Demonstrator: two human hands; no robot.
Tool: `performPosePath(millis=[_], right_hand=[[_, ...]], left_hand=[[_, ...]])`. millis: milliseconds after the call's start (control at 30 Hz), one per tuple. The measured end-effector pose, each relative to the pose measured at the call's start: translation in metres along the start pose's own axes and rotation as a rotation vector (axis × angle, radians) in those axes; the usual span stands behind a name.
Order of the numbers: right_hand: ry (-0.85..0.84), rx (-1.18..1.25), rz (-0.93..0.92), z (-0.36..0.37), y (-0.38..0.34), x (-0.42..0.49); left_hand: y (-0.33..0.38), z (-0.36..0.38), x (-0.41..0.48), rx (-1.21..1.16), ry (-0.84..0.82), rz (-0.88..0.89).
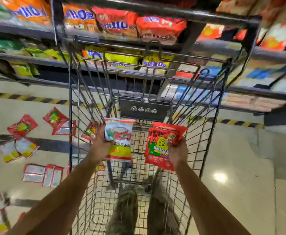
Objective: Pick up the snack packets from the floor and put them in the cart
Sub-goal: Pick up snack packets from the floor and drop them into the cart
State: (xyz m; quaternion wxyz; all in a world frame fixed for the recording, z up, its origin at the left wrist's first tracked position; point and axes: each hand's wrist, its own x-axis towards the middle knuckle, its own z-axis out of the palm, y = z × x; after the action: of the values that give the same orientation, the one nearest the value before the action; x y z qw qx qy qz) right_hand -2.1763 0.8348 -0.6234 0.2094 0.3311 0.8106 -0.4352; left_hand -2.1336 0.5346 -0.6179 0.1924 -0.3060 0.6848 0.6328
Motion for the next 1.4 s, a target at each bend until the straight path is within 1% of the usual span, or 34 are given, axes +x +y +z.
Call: performPosePath(millis=[67,167,233,267,333,367,400,467,533,567,633,667,767,833,933,1067,1167,1233,1333,1400], right_hand=[[0.022,-0.051,0.016,0.017,0.010,0.023],[0.042,-0.149,0.047,0.036,0.022,0.049],[0.019,-0.165,0.071,0.047,0.031,0.063],[-0.001,-0.170,0.095,0.053,0.038,0.071],[-0.014,-0.202,0.113,0.062,0.048,0.084],[-0.002,-0.246,0.109,0.066,0.051,0.088],[0.013,-0.288,0.094,0.070,0.055,0.092],[0.027,-0.361,0.067,0.078,0.060,0.096],[0.077,-0.386,0.029,0.083,0.064,0.092],[0.115,-0.384,-0.010,0.084,0.065,0.089],[0.167,-0.388,-0.112,0.085,0.065,0.080],[0.175,-0.402,-0.151,0.084,0.064,0.076],[0.155,-0.476,-0.173,0.074,0.045,0.050],[0.121,-0.596,-0.220,0.059,0.027,0.024],[0.030,-0.757,-0.365,0.034,0.007,-0.010],[-0.037,-0.914,-0.546,-0.008,-0.026,-0.068],[-0.025,-0.959,-0.641,-0.036,-0.048,-0.121],[0.012,-0.952,-0.675,-0.056,-0.061,-0.157],[-0.038,-0.981,-0.698,-0.084,-0.070,-0.206],[-0.048,-0.997,-0.734,-0.099,-0.068,-0.236]], left_hand=[[-0.022,0.006,0.022,0.019,-0.034,-0.016],[-0.067,-0.001,0.068,0.088,0.049,-0.123],[-0.125,-0.013,0.108,0.235,0.112,-0.180],[-0.135,-0.014,0.117,0.290,0.142,-0.210],[-0.139,-0.013,0.126,0.364,0.174,-0.212],[-0.130,-0.010,0.126,0.387,0.182,-0.226],[-0.107,-0.004,0.120,0.411,0.192,-0.235],[-0.093,0.000,0.121,0.479,0.226,-0.230],[-0.083,0.008,0.116,0.542,0.311,-0.222],[-0.072,0.017,0.109,0.535,0.365,-0.166],[-0.065,0.028,0.097,0.537,0.418,-0.080],[-0.062,0.031,0.090,0.558,0.417,-0.078],[-0.049,0.034,0.068,0.726,0.383,-0.096],[-0.028,0.035,0.043,0.864,0.320,-0.078],[-0.012,0.029,0.009,1.104,0.198,0.026],[0.037,0.026,-0.054,1.302,0.054,0.105],[0.070,0.025,-0.114,1.361,0.044,0.203],[0.086,0.021,-0.153,1.377,0.038,0.279],[0.099,0.015,-0.209,1.386,0.058,0.313],[0.103,0.009,-0.248,1.356,0.102,0.319]])
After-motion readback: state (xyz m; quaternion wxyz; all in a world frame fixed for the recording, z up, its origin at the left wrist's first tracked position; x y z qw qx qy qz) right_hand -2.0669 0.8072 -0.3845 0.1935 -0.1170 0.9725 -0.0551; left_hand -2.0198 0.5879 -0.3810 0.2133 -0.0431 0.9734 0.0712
